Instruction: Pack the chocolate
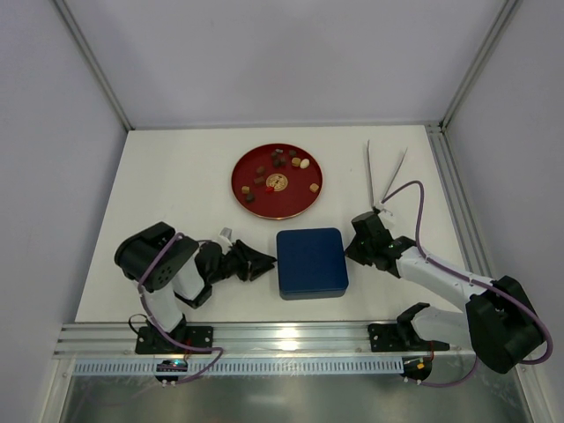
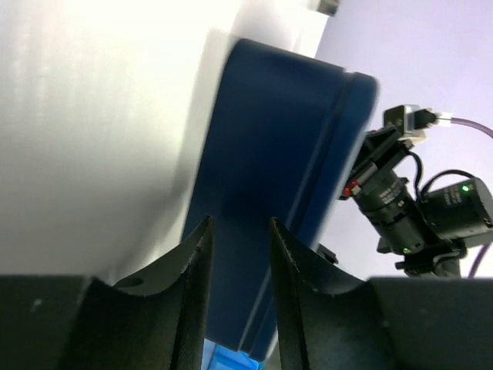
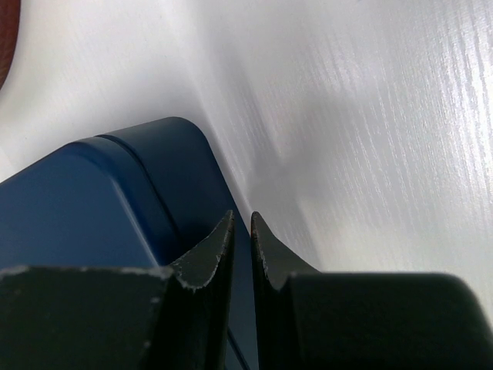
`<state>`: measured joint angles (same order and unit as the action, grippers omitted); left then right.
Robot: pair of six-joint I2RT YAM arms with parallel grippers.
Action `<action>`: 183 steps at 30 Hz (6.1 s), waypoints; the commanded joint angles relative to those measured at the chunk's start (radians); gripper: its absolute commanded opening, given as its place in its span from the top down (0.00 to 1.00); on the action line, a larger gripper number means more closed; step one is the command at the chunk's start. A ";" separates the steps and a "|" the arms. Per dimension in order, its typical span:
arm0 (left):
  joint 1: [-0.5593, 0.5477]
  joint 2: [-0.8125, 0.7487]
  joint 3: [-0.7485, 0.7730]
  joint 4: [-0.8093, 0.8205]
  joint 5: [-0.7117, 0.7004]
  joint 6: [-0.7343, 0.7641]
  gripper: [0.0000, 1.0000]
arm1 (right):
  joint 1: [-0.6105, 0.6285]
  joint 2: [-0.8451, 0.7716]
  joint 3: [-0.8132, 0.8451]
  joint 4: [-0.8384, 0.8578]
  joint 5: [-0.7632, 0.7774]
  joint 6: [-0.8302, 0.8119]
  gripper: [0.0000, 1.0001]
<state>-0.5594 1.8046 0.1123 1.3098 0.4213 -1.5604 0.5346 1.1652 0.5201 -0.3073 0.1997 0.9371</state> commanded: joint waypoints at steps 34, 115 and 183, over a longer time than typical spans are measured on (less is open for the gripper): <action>-0.074 -0.608 0.411 -1.357 -0.157 0.651 0.43 | 0.011 0.001 0.040 0.028 0.009 -0.004 0.84; -0.175 -0.333 0.398 -1.423 -0.288 0.638 0.59 | -0.042 -0.010 0.167 -0.073 0.080 -0.142 0.64; -0.137 -0.284 0.435 -1.479 -0.256 0.677 0.58 | -0.073 -0.087 -0.075 -0.071 -0.117 -0.227 0.52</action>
<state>-0.7078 1.4593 0.6060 0.1394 0.2905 -0.9825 0.4564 1.1011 0.4992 -0.1265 0.0814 0.7616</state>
